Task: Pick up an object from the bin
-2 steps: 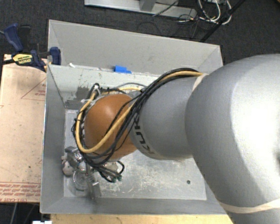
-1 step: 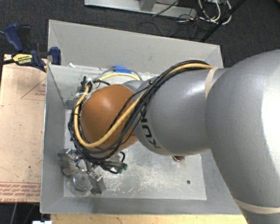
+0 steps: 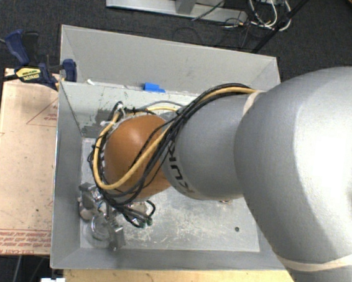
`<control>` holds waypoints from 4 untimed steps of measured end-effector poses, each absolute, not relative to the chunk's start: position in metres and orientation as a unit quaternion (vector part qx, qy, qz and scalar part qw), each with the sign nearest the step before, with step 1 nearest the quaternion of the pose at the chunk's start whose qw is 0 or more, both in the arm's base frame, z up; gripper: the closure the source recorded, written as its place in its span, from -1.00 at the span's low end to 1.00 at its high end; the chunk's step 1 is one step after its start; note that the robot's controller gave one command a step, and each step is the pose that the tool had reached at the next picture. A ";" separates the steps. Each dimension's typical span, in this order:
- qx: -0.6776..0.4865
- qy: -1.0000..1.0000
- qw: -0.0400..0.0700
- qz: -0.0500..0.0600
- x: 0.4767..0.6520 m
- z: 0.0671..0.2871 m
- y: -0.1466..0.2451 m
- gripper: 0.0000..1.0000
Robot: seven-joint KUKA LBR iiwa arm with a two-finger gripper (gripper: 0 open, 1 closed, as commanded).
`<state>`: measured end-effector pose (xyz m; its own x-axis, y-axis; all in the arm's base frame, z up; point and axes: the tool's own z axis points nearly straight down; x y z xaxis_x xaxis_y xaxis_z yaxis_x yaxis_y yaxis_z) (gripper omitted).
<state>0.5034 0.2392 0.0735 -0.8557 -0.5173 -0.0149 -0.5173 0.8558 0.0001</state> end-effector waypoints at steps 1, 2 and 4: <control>-0.393 0.919 0.016 0.003 0.490 0.077 0.227 1.00; -0.393 0.919 0.016 0.003 0.490 0.077 0.227 1.00; -0.393 0.919 0.010 0.002 0.490 0.088 0.227 1.00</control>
Offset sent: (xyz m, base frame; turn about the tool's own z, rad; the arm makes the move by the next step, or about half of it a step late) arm 0.0000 0.0000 0.0000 0.0000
